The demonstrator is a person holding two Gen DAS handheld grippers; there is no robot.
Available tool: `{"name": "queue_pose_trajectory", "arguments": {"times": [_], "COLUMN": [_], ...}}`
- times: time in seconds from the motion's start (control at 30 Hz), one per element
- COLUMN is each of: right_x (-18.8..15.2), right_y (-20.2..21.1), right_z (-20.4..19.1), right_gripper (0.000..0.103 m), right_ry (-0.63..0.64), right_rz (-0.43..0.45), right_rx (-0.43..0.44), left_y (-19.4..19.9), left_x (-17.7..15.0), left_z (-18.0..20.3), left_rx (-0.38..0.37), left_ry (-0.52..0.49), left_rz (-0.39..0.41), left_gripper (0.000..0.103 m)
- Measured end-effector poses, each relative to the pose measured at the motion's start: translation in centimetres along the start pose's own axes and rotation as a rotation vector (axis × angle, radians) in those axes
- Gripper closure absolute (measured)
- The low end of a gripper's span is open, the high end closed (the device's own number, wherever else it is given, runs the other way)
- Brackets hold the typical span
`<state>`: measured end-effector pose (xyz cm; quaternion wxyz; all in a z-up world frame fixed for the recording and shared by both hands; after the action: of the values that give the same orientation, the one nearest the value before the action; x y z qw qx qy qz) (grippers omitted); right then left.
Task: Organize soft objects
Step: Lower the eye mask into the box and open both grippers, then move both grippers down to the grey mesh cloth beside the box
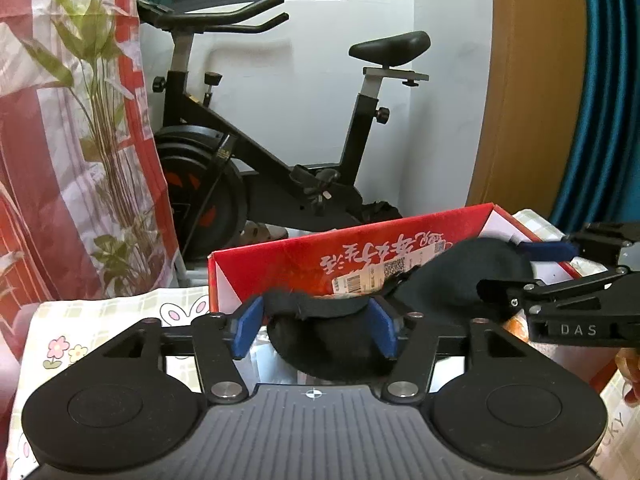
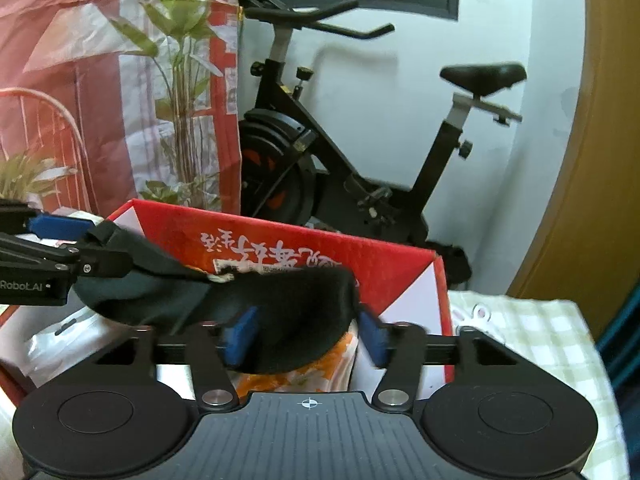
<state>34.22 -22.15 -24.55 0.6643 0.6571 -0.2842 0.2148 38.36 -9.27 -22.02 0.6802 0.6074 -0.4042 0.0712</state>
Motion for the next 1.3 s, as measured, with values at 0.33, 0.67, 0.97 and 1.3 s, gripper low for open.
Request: {"name": "queue_pose_trajectory", "arguments": {"times": [0.33,0.67,0.97,1.3], "right_x": [-0.5,-2.5,-6.3,-12.7], "right_y": [2.9,5.9,8.4,9.1], "right_z": [0.6,0.7,-0.4,1.4], "right_gripper": [0.009,0.000,0.000,0.001], "right_ry": [-0.022,-0.064,-0.060,-0.076], "right_rz": [0.011,0.010,0.048,0.072], "right_rx": [-0.009,-0.009,0.044,0.040], "left_y": [3.0,5.8,7.6,5.0], "left_x": [-0.8,-3.1,-7.5,-14.8], "left_z": [1.0,1.1,1.2,0.8], "left_rx": [-0.043,-0.040,-0.070,-0.106], "left_ry": [0.039,0.086,0.130,0.220], "left_rz": [0.020,0.017,0.003,-0.102], "left_gripper": [0.004,0.000,0.000,0.000]}}
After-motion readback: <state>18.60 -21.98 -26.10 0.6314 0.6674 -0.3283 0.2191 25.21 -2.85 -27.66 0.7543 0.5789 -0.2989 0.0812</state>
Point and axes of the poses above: each gripper's, at about its wrist camera, not at the fingertips, and y roughly against the way its jaws point, z to its right, x to its top, the point moved 10 cm from there along -y, roughly the way its jaws point, and after that the axes turned 15 degrees about -z, right-handed, at the moved point
